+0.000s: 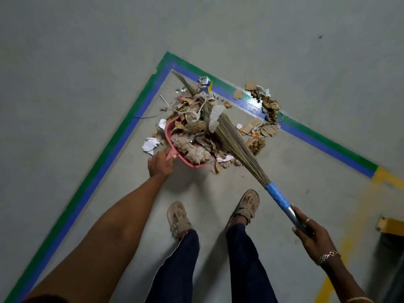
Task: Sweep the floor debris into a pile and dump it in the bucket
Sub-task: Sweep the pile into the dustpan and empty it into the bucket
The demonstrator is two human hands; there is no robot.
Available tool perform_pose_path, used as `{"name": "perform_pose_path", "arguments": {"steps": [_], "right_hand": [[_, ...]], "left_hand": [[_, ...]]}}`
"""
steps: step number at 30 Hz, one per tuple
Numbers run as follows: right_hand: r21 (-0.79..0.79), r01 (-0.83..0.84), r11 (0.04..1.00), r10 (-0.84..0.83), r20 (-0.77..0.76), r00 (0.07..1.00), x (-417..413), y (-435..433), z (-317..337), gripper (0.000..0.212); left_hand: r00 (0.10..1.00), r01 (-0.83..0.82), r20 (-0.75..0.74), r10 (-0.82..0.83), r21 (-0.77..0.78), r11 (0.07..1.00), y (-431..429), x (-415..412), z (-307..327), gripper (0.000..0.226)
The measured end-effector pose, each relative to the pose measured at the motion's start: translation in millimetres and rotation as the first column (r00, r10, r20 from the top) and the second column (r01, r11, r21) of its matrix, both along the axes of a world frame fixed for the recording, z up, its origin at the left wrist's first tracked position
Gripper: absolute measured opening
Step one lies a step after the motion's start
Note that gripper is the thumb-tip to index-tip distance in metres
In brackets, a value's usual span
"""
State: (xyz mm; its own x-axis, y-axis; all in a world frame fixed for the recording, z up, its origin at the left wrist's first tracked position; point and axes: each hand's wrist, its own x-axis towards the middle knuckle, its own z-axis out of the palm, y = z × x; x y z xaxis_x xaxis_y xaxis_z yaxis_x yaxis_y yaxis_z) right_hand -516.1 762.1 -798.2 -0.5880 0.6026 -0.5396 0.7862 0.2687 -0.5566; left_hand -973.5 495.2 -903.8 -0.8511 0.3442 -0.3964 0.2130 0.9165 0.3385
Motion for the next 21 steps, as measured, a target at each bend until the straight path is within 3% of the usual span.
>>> {"name": "perform_pose_path", "arguments": {"steps": [7,15,21], "right_hand": [[0.026,-0.012,1.0,0.013,-0.063,0.998,-15.1,-49.7,77.1,0.078],[0.055,-0.127,0.99,0.133,-0.138,0.981,-34.6,-74.4,140.7,0.08],[0.125,-0.351,0.928,0.364,-0.115,0.924,-52.7,-69.7,184.7,0.076]], "left_hand": [[0.999,-0.035,-0.018,0.036,0.05,0.998,-53.1,-13.5,89.6,0.043],[0.978,-0.207,-0.023,0.209,0.087,0.975,-118.9,-0.4,196.1,0.039],[0.902,-0.428,-0.009,0.431,0.103,0.898,-174.5,51.6,259.0,0.042]]}}
